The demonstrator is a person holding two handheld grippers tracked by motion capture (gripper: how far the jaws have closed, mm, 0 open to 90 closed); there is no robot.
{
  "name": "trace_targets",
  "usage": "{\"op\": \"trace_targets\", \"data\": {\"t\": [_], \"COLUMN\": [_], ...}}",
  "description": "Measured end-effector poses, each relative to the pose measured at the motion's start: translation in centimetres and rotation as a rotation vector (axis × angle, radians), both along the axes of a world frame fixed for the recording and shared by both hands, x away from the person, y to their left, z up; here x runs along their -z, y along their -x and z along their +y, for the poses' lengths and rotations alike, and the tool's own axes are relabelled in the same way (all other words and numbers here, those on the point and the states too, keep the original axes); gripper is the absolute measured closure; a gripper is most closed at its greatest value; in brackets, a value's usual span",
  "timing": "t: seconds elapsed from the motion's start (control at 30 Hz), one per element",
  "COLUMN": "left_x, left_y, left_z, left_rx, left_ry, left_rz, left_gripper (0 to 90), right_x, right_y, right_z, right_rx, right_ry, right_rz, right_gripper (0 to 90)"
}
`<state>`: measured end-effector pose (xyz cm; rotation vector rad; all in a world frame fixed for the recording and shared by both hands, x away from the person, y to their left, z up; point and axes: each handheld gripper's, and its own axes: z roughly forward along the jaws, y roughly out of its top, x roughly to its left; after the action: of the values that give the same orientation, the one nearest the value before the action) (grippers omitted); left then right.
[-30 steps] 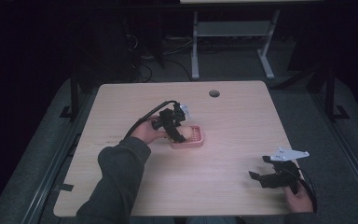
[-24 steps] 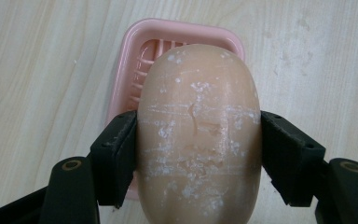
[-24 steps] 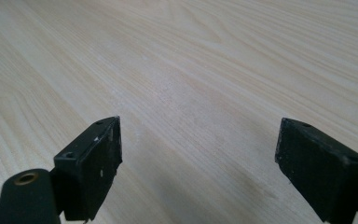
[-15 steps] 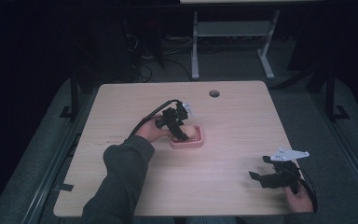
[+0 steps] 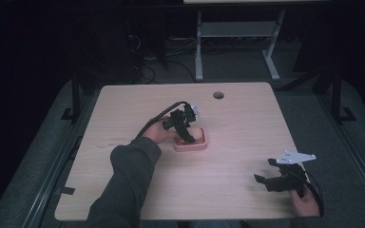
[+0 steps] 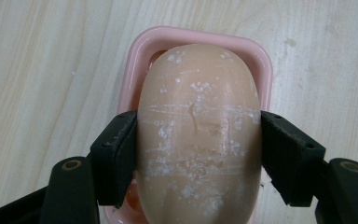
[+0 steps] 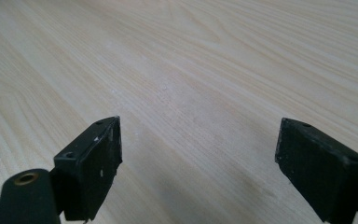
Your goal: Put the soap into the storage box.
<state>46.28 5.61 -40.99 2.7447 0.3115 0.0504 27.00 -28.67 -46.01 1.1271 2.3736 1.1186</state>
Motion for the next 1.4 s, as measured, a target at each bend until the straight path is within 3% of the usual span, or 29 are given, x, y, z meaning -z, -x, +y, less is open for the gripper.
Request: {"op": "trace_targets", "data": {"t": [0.7,1.4], "left_x": [0.75,1.00], "left_y": [-0.30,-0.42], "left_z": [-0.14,-0.22], "left_rx": [-0.012,-0.008], "left_ry": [-0.007,-0.015], "left_rz": [0.024,0.022], "left_gripper": [32.3,32.2], "right_x": [0.00,0.00], "right_y": [0.03,0.06], "right_z": [0.00,0.04], "right_rx": [0.000,0.001], "right_ry": [0.000,-0.001], "right_rz": [0.000,0.006], "right_gripper": [14.1,14.1]}}
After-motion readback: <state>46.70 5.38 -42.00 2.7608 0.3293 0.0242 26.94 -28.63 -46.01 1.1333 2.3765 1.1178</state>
